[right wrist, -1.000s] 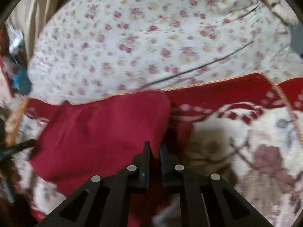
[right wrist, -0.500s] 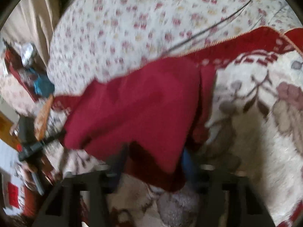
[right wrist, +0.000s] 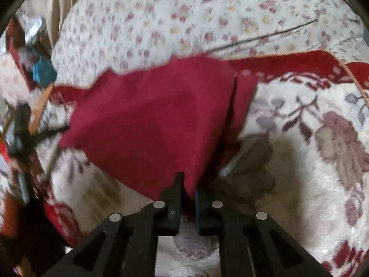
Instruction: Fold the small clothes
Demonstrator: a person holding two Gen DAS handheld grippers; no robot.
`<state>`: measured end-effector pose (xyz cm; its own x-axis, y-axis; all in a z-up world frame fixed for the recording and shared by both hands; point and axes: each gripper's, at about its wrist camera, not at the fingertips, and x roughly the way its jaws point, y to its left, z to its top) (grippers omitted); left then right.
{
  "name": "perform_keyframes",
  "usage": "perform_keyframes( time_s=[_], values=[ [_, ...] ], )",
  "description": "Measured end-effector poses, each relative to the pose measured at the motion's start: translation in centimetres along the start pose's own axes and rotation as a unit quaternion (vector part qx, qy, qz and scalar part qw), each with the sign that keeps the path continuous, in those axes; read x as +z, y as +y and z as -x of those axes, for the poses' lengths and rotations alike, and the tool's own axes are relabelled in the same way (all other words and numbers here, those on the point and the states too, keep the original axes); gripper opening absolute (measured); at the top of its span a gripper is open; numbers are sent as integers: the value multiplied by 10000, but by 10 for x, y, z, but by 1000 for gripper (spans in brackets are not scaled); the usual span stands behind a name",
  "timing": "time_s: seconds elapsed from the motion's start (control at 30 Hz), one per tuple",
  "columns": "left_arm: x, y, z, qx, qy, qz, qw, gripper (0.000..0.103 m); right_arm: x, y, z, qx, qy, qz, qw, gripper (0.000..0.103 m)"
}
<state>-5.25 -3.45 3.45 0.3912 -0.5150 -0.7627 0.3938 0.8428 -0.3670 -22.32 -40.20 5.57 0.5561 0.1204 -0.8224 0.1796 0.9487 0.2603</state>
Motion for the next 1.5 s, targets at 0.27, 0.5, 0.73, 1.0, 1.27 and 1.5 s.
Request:
perform_keyframes(
  time_s=[0.27, 0.5, 0.73, 1.0, 1.27, 1.5],
  values=[
    [2, -4, 7, -61, -18, -89, 9999, 8, 77, 85, -12, 1014, -208, 454, 9936, 50],
    [0, -4, 14, -306, 1, -152, 9994, 30, 139, 213, -132, 1495, 693, 872, 9825, 50],
    [0, -13, 6, -606, 280, -369, 9971, 42, 136, 253, -213, 909, 1276, 1398, 9777, 21],
    [16, -4, 0, -565, 294, -246, 9977, 15, 163, 262, -199, 1355, 647, 1564, 9762, 0],
    [28, 19, 4, -491, 303, 57, 9983, 15, 170, 241, -205, 1721, 661, 680, 9805, 2],
    [29, 15, 4, -427, 314, 21, 9986, 15, 149, 197, -172, 831, 622, 1085, 9887, 34]
  ],
)
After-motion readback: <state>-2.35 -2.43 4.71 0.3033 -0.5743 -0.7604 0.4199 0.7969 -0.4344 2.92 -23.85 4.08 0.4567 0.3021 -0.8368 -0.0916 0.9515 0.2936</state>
